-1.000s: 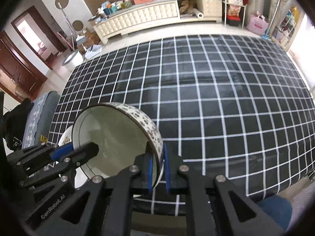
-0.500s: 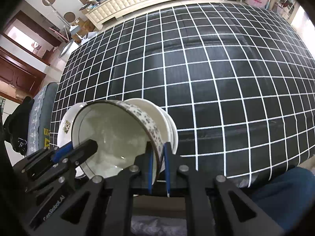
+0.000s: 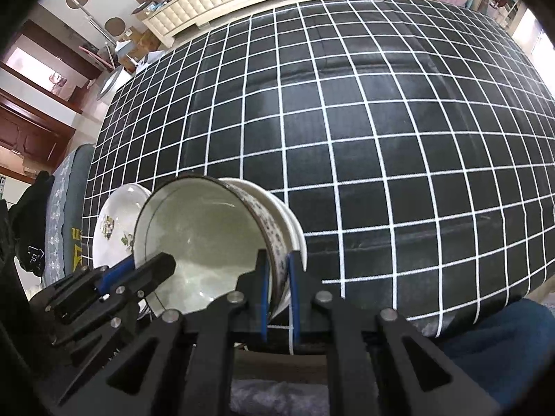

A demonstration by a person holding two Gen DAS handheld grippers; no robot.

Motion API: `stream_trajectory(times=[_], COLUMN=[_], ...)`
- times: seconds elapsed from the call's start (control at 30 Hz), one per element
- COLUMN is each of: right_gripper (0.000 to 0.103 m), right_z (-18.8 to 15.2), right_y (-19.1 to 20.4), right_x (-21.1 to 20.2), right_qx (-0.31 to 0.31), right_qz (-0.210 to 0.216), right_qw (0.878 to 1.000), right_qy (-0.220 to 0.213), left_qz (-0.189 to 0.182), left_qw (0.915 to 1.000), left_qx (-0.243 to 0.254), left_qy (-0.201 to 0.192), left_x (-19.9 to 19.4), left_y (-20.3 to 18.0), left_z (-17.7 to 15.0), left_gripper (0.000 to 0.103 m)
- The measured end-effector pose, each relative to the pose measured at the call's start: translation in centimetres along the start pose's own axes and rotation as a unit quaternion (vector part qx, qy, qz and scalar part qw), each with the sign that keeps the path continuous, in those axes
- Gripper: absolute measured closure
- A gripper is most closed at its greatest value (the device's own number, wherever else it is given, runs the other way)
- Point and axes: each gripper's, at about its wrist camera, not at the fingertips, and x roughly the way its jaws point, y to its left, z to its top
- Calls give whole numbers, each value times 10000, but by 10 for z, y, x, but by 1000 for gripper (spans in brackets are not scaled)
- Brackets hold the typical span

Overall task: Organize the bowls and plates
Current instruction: 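Lift the floral-patterned bowl and tilt it toward the bowl stack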

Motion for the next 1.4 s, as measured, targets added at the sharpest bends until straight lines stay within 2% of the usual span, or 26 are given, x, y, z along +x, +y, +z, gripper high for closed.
stream_trajectory(times=[0.13, 0.5, 0.57, 0.63, 0.7, 1.1, 1.17, 1.23, 1.33, 1.4], right_gripper=[86, 85, 77, 47, 35, 34, 34, 31, 23, 23], right_z=[2, 2, 0, -2, -3, -11, -13, -15, -17, -18], right_y=[6, 3, 4, 6, 7, 9, 9, 11, 11, 11], right_x=[3, 2, 1, -3, -8, -43, -48, -52, -53, -51], right_qx=[-167, -210, -251, -328, -372, -431, -465, -530, -594, -611], right_qz=[-224, -244, -308, -399, -419, -404, -450, -559, -621, -609], right_qw=[9996, 9995, 9992, 9986, 9982, 9957, 9947, 9930, 9915, 9915], right_qy=[-58, -29, -55, -131, -236, -713, -804, -898, -981, -976], left_qz=[51, 88, 105, 127, 142, 43, -39, -111, -130, -124], left_qw=[9999, 9999, 9999, 9998, 9997, 9989, 9988, 9983, 9979, 9981], left_qx=[41, 11, 4, 7, 2, 46, 59, 170, 290, 285], left_qy=[-86, -102, -129, -165, -198, -460, -488, -542, -564, -530], left_x=[-1, -3, -5, -8, -11, -39, -44, -48, -50, -48], left_y=[0, 3, 4, 6, 7, 7, 7, 4, -2, -2], left_z=[3, -1, -3, -5, -6, -16, -18, -20, -22, -23], left_gripper=[89, 89, 89, 89, 87, 61, 51, 46, 43, 43])
